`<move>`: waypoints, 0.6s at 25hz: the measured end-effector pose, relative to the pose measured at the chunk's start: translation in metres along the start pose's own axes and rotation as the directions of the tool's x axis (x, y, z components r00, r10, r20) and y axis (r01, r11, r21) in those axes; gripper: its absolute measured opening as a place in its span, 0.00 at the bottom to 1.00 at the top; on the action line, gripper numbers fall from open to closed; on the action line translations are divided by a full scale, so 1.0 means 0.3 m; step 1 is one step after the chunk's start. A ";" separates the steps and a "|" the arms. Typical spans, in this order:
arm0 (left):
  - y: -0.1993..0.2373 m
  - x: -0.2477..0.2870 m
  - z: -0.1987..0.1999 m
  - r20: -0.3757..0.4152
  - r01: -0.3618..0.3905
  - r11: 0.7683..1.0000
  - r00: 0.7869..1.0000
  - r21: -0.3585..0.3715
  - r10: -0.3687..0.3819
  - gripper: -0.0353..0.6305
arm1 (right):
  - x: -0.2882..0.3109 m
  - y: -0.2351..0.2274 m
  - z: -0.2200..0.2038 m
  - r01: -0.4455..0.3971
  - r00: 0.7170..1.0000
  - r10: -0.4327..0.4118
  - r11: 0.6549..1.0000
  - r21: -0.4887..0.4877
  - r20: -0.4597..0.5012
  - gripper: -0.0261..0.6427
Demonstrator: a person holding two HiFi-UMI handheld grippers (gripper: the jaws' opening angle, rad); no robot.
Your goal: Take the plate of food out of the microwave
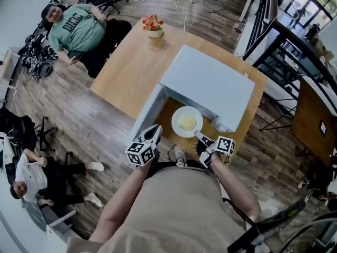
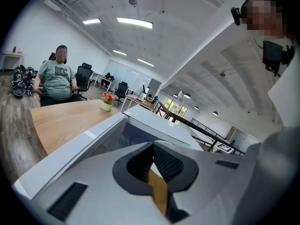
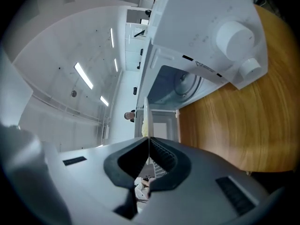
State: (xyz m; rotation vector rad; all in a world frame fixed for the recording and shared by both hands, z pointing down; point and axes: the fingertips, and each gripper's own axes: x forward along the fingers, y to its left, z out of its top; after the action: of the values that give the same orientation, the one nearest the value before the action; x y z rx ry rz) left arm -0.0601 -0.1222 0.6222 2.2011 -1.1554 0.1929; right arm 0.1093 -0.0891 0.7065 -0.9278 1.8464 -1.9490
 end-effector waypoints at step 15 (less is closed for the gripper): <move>0.027 0.033 -0.064 -0.049 -0.022 1.000 0.999 -0.007 0.021 0.06 | 0.068 -0.237 -0.001 0.111 0.992 -0.110 0.994 0.019 -0.058 0.06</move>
State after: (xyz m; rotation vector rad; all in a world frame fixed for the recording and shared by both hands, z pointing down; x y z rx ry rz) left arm -0.0574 -0.1209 0.6452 2.1665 -1.1514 0.2503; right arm 0.1089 -0.0922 0.7804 -0.9981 1.8366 -2.0767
